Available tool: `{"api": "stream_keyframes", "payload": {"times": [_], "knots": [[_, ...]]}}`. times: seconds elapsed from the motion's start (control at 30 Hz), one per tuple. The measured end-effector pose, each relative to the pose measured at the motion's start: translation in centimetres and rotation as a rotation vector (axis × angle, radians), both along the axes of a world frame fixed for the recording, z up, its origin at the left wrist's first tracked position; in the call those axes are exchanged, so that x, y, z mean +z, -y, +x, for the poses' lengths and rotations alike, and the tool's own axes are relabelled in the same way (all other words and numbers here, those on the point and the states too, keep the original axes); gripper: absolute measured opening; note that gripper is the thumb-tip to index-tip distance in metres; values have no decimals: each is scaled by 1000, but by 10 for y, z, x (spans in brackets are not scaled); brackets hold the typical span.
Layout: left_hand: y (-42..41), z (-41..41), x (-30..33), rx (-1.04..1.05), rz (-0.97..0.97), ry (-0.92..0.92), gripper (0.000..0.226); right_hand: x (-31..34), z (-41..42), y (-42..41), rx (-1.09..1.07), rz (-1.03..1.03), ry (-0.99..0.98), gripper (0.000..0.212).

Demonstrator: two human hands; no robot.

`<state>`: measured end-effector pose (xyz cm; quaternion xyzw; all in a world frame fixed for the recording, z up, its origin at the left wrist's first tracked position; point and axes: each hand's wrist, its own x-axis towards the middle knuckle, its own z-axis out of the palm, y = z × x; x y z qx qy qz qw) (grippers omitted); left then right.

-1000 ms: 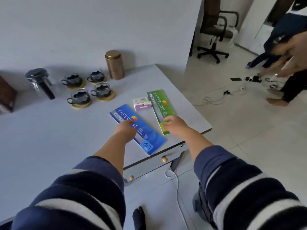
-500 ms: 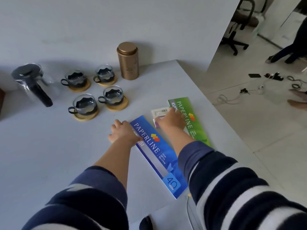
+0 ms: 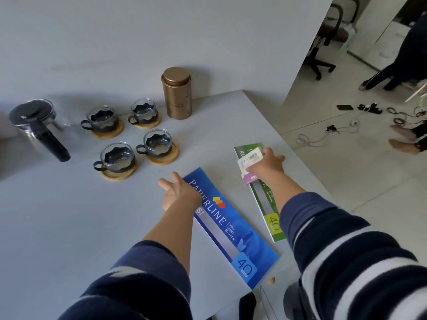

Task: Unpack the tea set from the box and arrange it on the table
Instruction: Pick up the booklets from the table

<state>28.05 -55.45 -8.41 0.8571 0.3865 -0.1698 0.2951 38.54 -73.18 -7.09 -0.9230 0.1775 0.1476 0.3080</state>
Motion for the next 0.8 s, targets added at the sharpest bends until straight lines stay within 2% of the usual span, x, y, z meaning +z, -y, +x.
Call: {"api": "stream_keyframes", "payload": {"times": [0.17,0.23,0.3,0.37,0.47,0.53,0.6,0.7,0.8], "knots": [[-1,3,-5,42,-105,35,64,-2,3,13,-147,-45,-182,90],[-2,5,-7,82,-147,59,62,-2,5,14,-128,-125,-218,95],[1,7,-9,165,-181,100,62,-2,3,14,-135,-190,-224,97],[5,9,-10,301,-240,140,62,-2,-2,14,-188,-174,-172,99],[11,11,-9,447,-349,185,56,-2,-10,15,-186,-1,-39,88],[15,9,-8,461,-369,243,50,0,-15,17,-130,109,21,68],[21,8,-7,398,-337,293,54,6,-18,20,-97,184,69,56],[30,13,1,221,-322,308,68,23,-18,24,-87,363,96,60],[35,29,21,190,-416,373,68,44,-6,26,-90,593,107,61]]}}
